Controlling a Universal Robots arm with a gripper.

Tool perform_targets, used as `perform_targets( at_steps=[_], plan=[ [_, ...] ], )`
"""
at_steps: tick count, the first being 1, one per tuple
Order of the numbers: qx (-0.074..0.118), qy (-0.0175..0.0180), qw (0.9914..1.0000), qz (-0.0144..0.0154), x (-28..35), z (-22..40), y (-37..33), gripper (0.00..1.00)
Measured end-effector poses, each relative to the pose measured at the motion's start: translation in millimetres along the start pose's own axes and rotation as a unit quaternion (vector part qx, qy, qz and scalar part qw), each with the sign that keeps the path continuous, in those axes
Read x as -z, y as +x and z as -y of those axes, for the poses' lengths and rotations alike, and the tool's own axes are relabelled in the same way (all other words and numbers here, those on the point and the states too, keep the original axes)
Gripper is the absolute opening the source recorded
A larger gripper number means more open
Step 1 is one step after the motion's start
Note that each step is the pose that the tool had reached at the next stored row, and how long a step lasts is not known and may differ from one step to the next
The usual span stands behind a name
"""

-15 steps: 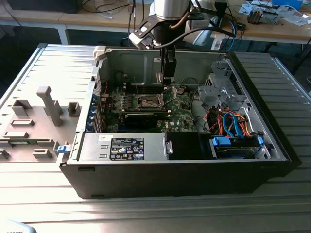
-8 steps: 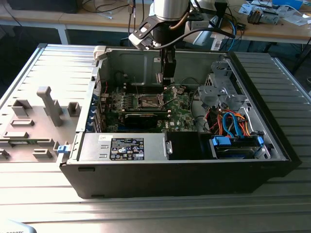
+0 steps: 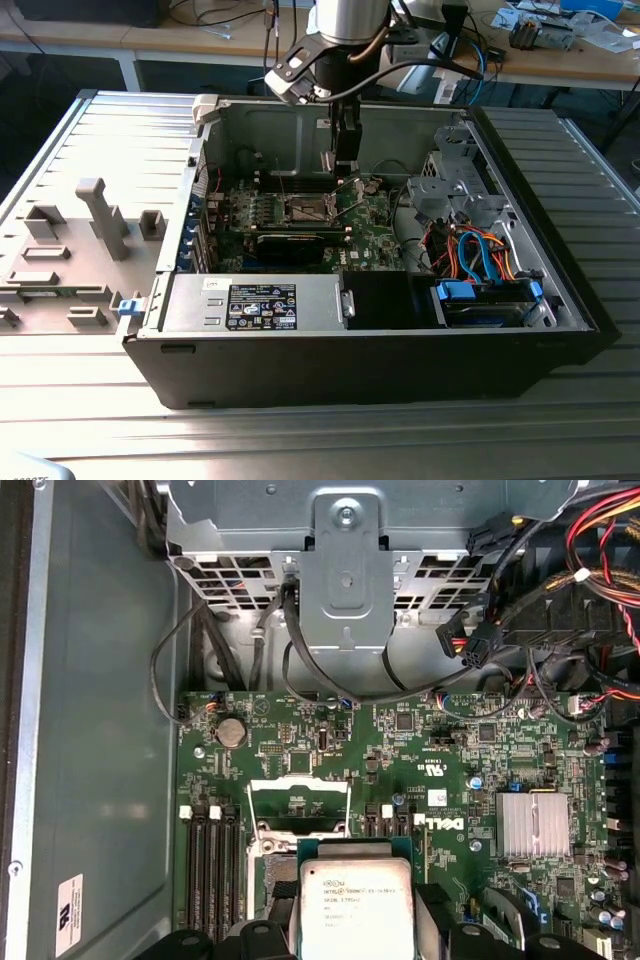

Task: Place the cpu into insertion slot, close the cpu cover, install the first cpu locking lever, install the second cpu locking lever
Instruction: 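Place the cpu into insertion slot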

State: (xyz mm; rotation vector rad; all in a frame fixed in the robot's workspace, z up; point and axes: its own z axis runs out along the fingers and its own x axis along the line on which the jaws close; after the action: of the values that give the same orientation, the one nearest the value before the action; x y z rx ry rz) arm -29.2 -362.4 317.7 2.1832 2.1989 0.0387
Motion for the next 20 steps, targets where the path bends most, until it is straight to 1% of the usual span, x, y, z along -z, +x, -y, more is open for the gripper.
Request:
perform_targets(
  at_steps=[17, 20],
  plan=[
    [0.000, 0.0000, 1.00000, 0.0000, -3.2, 1.5, 0.3, 0.55],
    [0.000, 0.0000, 1.00000, 0.0000, -4.7, 1.7, 0.3, 0.55]
  ],
)
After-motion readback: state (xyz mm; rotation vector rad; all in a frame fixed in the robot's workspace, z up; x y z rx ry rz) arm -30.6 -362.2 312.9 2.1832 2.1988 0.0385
